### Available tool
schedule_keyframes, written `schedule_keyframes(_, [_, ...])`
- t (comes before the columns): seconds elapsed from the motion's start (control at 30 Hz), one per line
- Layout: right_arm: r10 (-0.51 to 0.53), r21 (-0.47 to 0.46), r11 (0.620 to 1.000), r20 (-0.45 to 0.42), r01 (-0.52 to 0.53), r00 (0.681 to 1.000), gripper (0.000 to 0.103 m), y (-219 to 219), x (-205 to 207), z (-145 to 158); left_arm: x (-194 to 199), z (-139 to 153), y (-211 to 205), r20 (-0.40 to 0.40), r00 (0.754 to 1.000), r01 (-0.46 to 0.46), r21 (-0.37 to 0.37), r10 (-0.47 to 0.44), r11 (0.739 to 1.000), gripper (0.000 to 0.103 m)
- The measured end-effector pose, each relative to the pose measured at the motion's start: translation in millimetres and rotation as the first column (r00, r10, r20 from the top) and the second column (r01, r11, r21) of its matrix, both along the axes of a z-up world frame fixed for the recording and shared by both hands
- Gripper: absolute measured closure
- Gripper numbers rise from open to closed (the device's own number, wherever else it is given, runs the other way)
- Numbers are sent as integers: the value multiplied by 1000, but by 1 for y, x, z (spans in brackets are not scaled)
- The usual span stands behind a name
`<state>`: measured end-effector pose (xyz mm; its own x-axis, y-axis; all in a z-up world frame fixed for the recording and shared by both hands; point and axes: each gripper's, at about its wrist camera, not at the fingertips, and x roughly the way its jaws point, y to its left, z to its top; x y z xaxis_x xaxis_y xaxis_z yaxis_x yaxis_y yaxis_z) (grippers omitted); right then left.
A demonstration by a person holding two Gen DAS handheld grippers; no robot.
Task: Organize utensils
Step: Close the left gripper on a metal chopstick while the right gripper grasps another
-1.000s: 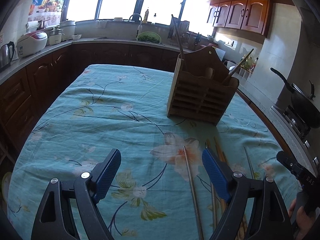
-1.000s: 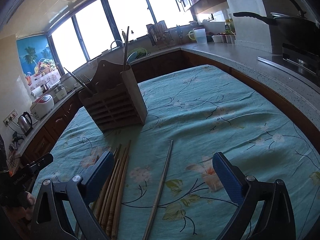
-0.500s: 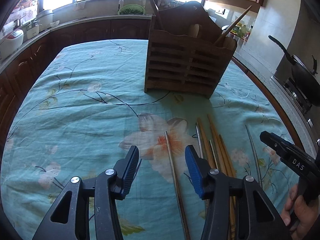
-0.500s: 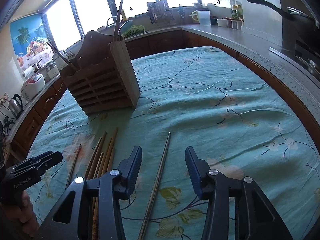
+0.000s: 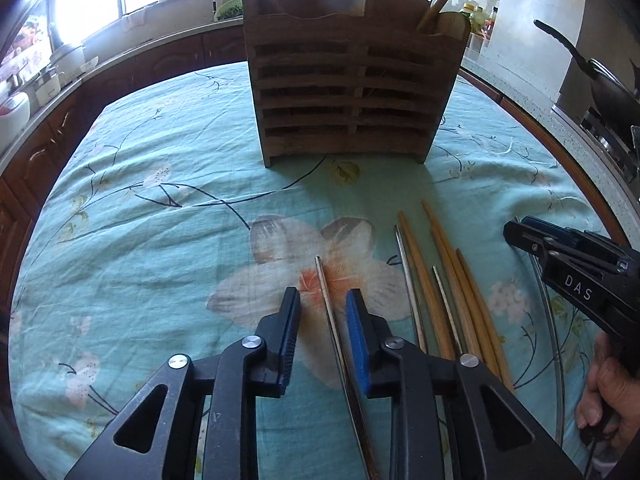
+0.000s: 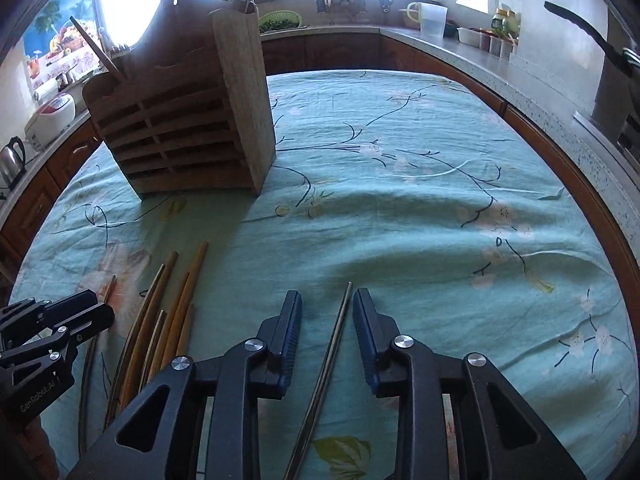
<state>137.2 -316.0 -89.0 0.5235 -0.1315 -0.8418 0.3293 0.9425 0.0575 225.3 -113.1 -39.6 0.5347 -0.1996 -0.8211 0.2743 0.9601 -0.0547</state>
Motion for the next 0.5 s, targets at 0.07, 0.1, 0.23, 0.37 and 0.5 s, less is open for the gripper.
schedule_keyframes(0.07, [-3,14,1000,5,3,1000,96,-2,-1,1,0,-1,2,3,1000,4,-11,-4,1000,94])
schedule_keyframes(0.1, [-4,19,1000,7,4,1000,96,-3,-1,1,0,-1,3,2,1000,6,-15,-6,1000,97])
schedule_keyframes(0.23, [-17,95,995,36,13,999,99,-9,-6,4,-1,1,16,-22,1000,-3,-88,2,996,100])
schedule_keyframes(0.37, [-23,127,992,82,12,996,99,-7,-16,19,-5,9,35,-37,999,-25,-169,19,985,100])
schedule_keyframes(0.5, [-22,148,989,125,3,992,99,-3,-25,34,-13,23,48,-13,999,-33,-212,31,977,100])
